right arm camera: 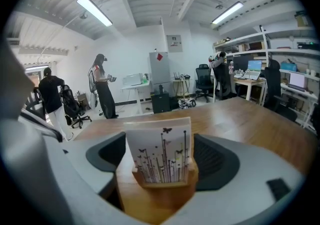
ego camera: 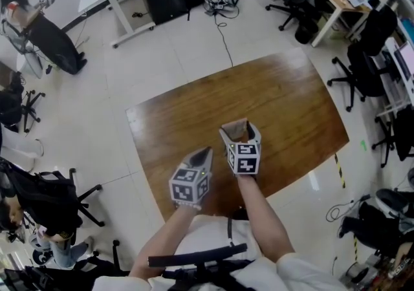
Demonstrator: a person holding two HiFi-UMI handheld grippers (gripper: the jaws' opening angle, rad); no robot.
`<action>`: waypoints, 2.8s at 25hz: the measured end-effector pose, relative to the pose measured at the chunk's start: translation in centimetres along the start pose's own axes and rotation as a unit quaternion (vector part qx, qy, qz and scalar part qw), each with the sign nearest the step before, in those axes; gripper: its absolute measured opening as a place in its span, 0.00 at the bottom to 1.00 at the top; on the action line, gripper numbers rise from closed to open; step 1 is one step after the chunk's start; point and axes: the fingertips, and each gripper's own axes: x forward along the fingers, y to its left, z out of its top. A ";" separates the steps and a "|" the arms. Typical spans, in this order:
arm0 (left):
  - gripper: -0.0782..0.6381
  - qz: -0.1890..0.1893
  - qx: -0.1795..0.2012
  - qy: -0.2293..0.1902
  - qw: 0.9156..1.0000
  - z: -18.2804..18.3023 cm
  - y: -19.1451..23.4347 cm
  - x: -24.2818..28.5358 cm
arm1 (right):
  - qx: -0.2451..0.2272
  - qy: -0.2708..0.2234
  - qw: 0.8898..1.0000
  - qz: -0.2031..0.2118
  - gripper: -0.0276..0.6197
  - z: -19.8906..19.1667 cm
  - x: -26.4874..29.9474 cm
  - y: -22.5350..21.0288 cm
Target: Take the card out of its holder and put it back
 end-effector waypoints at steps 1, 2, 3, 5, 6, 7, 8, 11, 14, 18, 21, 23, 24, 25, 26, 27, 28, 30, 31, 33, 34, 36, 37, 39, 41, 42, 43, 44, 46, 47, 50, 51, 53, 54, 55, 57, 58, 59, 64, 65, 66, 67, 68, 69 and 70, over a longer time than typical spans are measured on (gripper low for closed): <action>0.09 0.000 -0.001 0.000 1.000 0.0 0.1 0.0 | -0.002 0.000 1.000 0.001 0.74 0.0 0.0 0.1; 0.09 0.000 -0.001 0.000 1.000 -0.1 0.2 0.0 | -0.003 0.001 1.000 0.002 0.72 -0.1 0.0 0.2; 0.09 0.000 -0.002 0.001 1.000 -0.1 0.3 0.0 | -0.003 0.000 1.000 0.003 0.72 -0.1 0.0 0.3; 0.09 0.000 -0.003 0.001 1.000 -0.2 0.3 0.0 | -0.003 -0.002 1.000 0.003 0.71 -0.2 0.0 0.3; 0.09 0.000 -0.003 0.001 1.000 -0.2 0.3 0.0 | -0.003 -0.002 1.000 0.003 0.71 -0.2 0.1 0.3; 0.09 -0.001 -0.003 0.002 1.000 -0.2 0.3 0.0 | -0.003 -0.002 1.000 0.002 0.71 -0.2 0.1 0.2; 0.09 -0.001 -0.003 0.002 1.000 -0.2 0.3 0.0 | -0.003 -0.002 1.000 0.002 0.71 -0.2 0.0 0.2; 0.09 0.000 -0.004 0.003 1.000 -0.2 0.3 -0.2 | -0.003 -0.004 1.000 0.004 0.71 -0.1 0.0 0.2; 0.09 0.001 -0.004 0.004 1.000 -0.2 0.2 -0.1 | -0.004 -0.005 1.000 0.004 0.71 0.0 0.0 0.1; 0.09 0.002 -0.004 0.004 1.000 -0.2 0.3 0.0 | -0.009 -0.005 1.000 0.004 0.69 0.0 0.0 -0.1; 0.09 0.002 -0.003 0.004 1.000 -0.2 0.3 0.0 | -0.012 -0.006 1.000 0.006 0.68 0.1 0.0 -0.1; 0.09 0.002 -0.003 0.003 1.000 -0.2 0.3 -0.1 | -0.012 -0.005 1.000 0.008 0.68 0.1 -0.1 0.0; 0.09 0.002 -0.003 0.003 1.000 -0.3 0.4 -0.1 | -0.013 -0.005 1.000 0.008 0.68 0.1 -0.1 0.1; 0.09 0.002 -0.003 0.003 1.000 -0.3 0.4 -0.2 | -0.014 -0.007 1.000 0.009 0.68 0.2 -0.2 0.1; 0.09 0.002 -0.003 0.003 1.000 -0.3 0.4 -0.2 | -0.015 -0.009 1.000 0.008 0.68 0.4 -0.3 0.1; 0.09 0.002 -0.003 0.002 1.000 -0.3 0.3 -0.2 | -0.015 -0.011 1.000 0.008 0.68 0.6 -0.4 0.1; 0.09 0.001 -0.003 0.002 1.000 -0.2 0.3 -0.2 | -0.016 -0.012 1.000 0.008 0.68 0.8 -0.5 0.1; 0.09 0.000 -0.003 0.000 1.000 -0.2 0.2 -0.2 | -0.019 -0.014 1.000 0.009 0.68 1.2 -0.7 0.1; 0.09 0.000 -0.003 0.000 1.000 -0.1 0.1 -0.2 | -0.020 -0.017 1.000 0.010 0.68 1.4 -0.9 0.2; 0.09 -0.002 -0.002 -0.002 1.000 -0.1 -0.1 -0.3 | -0.023 -0.024 0.999 0.012 0.68 2.0 -1.1 0.2; 0.09 -0.002 -0.002 -0.003 1.000 -0.1 -0.2 -0.3 | -0.024 -0.026 0.999 0.012 0.68 2.2 -1.3 0.2; 0.09 -0.002 -0.002 -0.005 1.000 0.0 -0.3 -0.4 | -0.025 -0.030 0.999 0.013 0.68 2.7 -1.6 0.3; 0.09 -0.002 -0.002 -0.005 1.000 0.0 -0.3 -0.4 | -0.026 -0.033 0.999 0.013 0.68 3.0 -1.8 0.4; 0.09 -0.002 -0.002 -0.006 1.000 0.0 -0.3 -0.5 | -0.027 -0.043 0.999 0.014 0.68 3.6 -2.1 0.5; 0.09 -0.002 -0.001 -0.008 1.000 0.1 -0.3 -0.7 | -0.028 -0.048 0.998 0.015 0.68 4.0 -2.5 0.6; 0.09 -0.001 0.000 -0.009 1.000 0.1 -0.4 -0.8 | -0.029 -0.051 0.998 0.015 0.68 4.2 -2.7 0.6; 0.09 -0.001 0.000 -0.011 1.000 0.1 -0.5 -1.0 | -0.029 -0.054 0.998 0.016 0.68 4.4 -2.9 0.7; 0.09 -0.001 0.001 -0.012 1.000 0.2 -0.5 -1.1 | -0.028 -0.058 0.998 0.017 0.68 4.7 -3.1 0.7; 0.09 -0.001 0.003 -0.015 1.000 0.3 -0.6 -1.3 | -0.026 -0.066 0.997 0.019 0.68 5.2 -3.5 0.8; 0.09 0.000 0.004 -0.016 1.000 0.4 -0.6 -1.5 | -0.025 -0.070 0.997 0.021 0.68 5.5 -3.8 0.9; 0.09 0.001 0.008 -0.021 1.000 0.5 -0.8 -2.0 | -0.024 -0.086 0.996 0.023 0.68 6.7 -4.9 1.2; 0.09 0.001 0.009 -0.022 1.000 0.5 -0.9 -2.2 | -0.023 -0.092 0.995 0.024 0.68 7.1 -5.4 1.2; 0.09 0.000 0.012 -0.026 1.000 0.5 -1.2 -2.6 | -0.020 -0.103 0.994 0.026 0.68 7.9 -6.7 1.2; 0.09 -0.001 0.015 -0.028 0.999 0.6 -1.4 -2.8 | -0.018 -0.109 0.994 0.027 0.68 8.2 -7.5 1.2; 0.09 -0.003 0.017 -0.031 0.999 0.6 -1.7 -3.1 | -0.016 -0.113 0.993 0.028 0.68 8.4 -8.3 1.1; 0.09 -0.007 0.021 -0.035 0.999 0.6 -2.2 -3.5 | -0.015 -0.120 0.992 0.030 0.68 8.5 -10.1 1.1; 0.09 -0.010 0.024 -0.037 0.999 0.6 -2.5 -3.7 | -0.017 -0.121 0.992 0.030 0.68 8.4 -10.9 1.2; 0.09 -0.012 0.026 -0.038 0.999 0.4 -2.7 -3.9 | -0.019 -0.119 0.992 0.030 0.68 8.0 -11.7 1.3; 0.09 -0.021 0.034 -0.037 0.999 -0.9 -3.6 -5.2 | -0.022 -0.104 0.994 0.022 0.68 5.4 -15.3 1.7; 0.09 -0.024 0.034 -0.036 0.998 -1.2 -3.7 -5.5 | -0.021 -0.102 0.994 0.018 0.68 4.7 -16.0 1.8; 0.09 -0.027 0.035 -0.036 0.998 -1.5 -3.9 -5.8 | -0.019 -0.099 0.995 0.014 0.68 4.0 -16.7 1.8; 0.09 -0.029 0.035 -0.035 0.998 -1.8 -4.1 -6.1 | -0.014 -0.097 0.995 0.009 0.68 3.2 -17.3 1.9; 0.09 -0.031 0.036 -0.035 0.998 -2.1 -4.2 -6.4 | -0.009 -0.094 0.996 0.004 0.68 2.4 -18.0 1.8; 0.09 -0.032 0.038 -0.035 0.998 -2.4 -4.4 -6.8 | -0.001 -0.091 0.996 -0.002 0.68 1.6 -18.6 1.8; 0.09 -0.034 0.039 -0.035 0.998 -2.6 -4.7 -7.1 | 0.008 -0.088 0.996 -0.007 0.68 0.7 -19.2 1.7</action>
